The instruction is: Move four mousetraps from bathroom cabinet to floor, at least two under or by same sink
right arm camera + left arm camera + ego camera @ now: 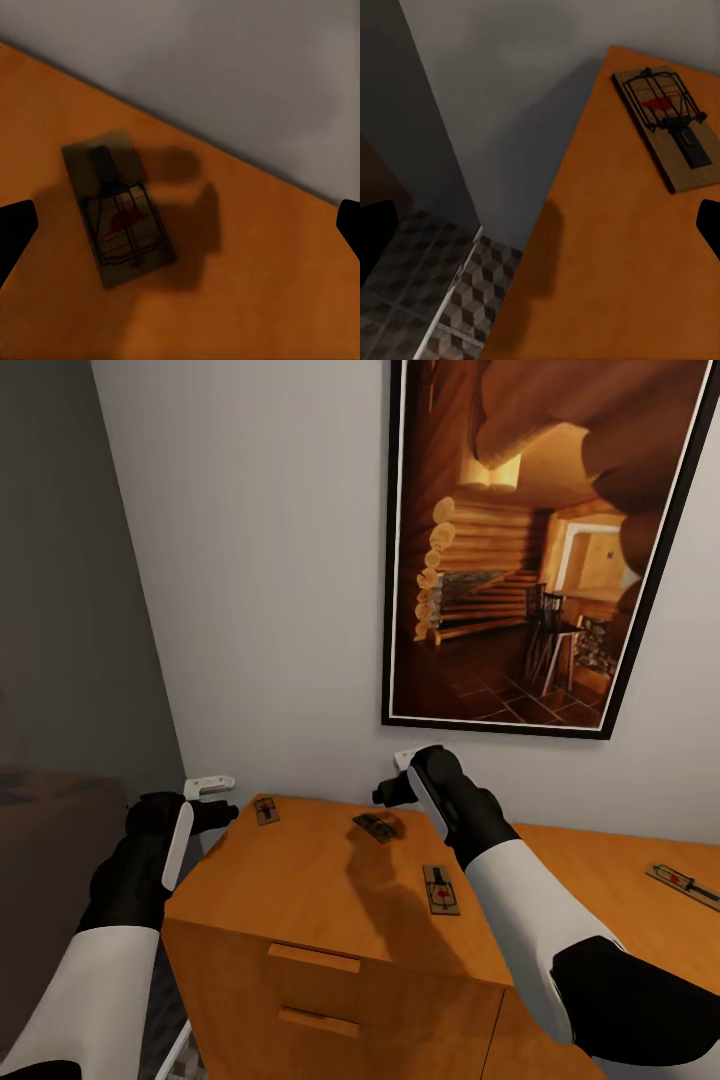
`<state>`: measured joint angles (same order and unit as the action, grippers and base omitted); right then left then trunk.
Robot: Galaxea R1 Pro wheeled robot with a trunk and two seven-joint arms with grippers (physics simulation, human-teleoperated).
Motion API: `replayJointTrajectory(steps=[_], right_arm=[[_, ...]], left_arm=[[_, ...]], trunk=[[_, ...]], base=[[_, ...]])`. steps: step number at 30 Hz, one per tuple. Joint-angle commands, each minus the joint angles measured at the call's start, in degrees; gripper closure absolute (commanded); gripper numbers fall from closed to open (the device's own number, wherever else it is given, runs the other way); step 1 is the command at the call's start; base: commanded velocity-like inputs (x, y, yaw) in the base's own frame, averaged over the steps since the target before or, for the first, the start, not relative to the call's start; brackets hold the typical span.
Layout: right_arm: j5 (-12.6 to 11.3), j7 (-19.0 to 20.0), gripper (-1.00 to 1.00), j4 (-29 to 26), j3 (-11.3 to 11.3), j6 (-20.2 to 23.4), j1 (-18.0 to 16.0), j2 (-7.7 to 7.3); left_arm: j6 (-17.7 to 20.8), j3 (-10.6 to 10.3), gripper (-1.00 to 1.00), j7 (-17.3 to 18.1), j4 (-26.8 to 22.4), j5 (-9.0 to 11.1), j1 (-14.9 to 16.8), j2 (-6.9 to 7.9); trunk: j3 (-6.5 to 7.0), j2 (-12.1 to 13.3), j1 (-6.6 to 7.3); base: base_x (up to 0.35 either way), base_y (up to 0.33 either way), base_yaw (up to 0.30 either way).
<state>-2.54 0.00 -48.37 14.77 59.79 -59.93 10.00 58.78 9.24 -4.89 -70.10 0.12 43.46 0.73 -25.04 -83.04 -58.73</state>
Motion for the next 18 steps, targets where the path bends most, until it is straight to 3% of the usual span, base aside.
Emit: replayJointTrajectory(steps=[1, 18], right_arm=[[-0.28, -0.08, -1.00, 0.06, 0.03, 0.21, -0.04, 0.00], [-3.58, 0.91, -1.00, 1.78, 0.07, 0.21, -0.10, 0.00]], left_arm=[[0.25, -0.01, -1.00, -0.18, -0.03, 0.06, 0.02, 0.00], [0.19, -0.07, -1.00, -0.37, 1.16, -0.05, -0.01, 0.01]], trunk=[[-0.07, -0.04, 0.00], [-0.07, -0.04, 0.00]], base=[[0.000, 0.000, 0.000], [0.000, 0.000, 0.000]])
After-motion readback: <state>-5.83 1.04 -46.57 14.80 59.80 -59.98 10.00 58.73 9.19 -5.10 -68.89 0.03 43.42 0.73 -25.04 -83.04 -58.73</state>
